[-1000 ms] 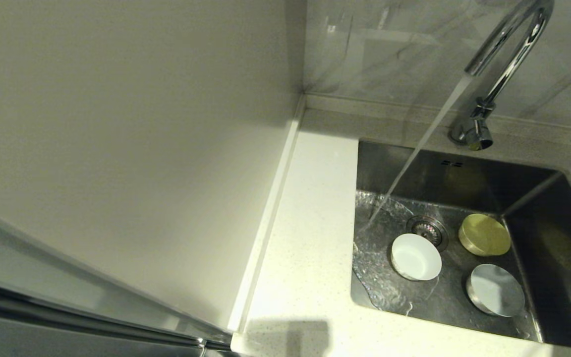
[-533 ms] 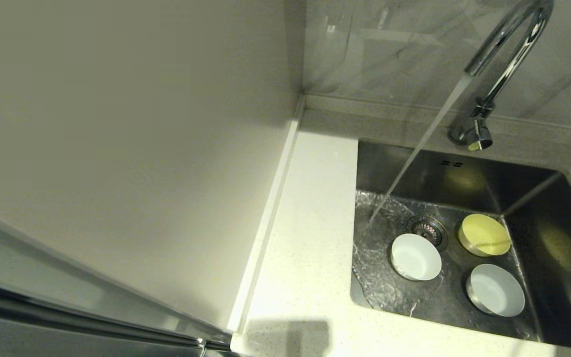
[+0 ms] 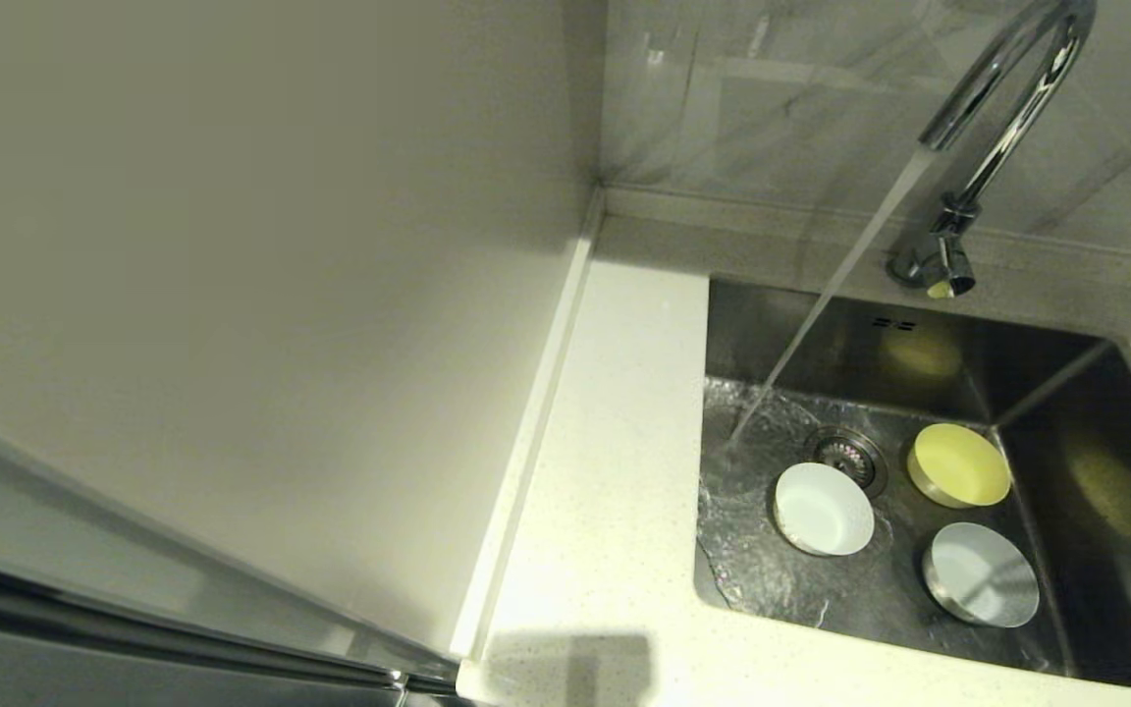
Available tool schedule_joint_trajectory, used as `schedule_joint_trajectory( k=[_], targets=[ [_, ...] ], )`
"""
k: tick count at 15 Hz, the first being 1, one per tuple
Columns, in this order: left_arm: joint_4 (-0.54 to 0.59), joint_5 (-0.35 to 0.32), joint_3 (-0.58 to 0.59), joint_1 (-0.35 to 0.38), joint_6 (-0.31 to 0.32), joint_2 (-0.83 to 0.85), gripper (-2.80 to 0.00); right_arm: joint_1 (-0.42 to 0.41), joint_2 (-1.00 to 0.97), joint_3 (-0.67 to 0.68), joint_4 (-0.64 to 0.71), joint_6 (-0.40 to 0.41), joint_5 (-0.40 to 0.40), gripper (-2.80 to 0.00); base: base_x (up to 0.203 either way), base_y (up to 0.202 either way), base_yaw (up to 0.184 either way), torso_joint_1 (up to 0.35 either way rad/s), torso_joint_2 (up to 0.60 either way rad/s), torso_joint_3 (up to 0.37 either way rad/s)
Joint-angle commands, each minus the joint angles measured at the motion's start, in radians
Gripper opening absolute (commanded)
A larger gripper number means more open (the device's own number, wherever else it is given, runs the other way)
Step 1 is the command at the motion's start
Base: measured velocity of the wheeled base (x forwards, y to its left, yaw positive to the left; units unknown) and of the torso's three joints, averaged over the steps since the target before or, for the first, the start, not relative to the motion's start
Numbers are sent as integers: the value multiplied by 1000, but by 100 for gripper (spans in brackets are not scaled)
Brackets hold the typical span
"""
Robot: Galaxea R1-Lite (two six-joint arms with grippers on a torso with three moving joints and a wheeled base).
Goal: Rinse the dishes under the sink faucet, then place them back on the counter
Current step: Wait for the water to rinse the bowl
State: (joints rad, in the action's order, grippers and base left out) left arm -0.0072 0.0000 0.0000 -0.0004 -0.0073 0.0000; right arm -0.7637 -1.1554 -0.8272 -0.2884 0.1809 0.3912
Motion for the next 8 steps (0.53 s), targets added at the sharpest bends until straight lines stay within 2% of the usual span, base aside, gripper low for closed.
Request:
schedule_joint_trajectory(
  k=[1, 2, 3, 4, 6, 8],
  targets=[
    [0, 0, 3, 0, 0, 0, -280, 181, 285, 91, 283, 118, 299, -280, 0, 0, 0, 0, 0, 0],
    [0, 0, 3, 0, 0, 0, -280, 239, 322, 129, 411, 141, 296, -280, 0, 0, 0, 0, 0, 0],
    [0, 0, 3, 0, 0, 0, -280, 260, 327, 159, 454, 128, 273, -280, 0, 0, 0, 0, 0, 0],
    [0, 0, 3, 0, 0, 0, -280, 260, 319, 177, 423, 78, 200, -280, 0, 0, 0, 0, 0, 0],
    [0, 0, 3, 0, 0, 0, -280, 259, 284, 206, 309, -17, 3, -280, 0, 0, 0, 0, 0, 0],
    [0, 0, 3, 0, 0, 0, -280, 272, 282, 254, 235, -55, -117, -280, 0, 0, 0, 0, 0, 0]
  ],
)
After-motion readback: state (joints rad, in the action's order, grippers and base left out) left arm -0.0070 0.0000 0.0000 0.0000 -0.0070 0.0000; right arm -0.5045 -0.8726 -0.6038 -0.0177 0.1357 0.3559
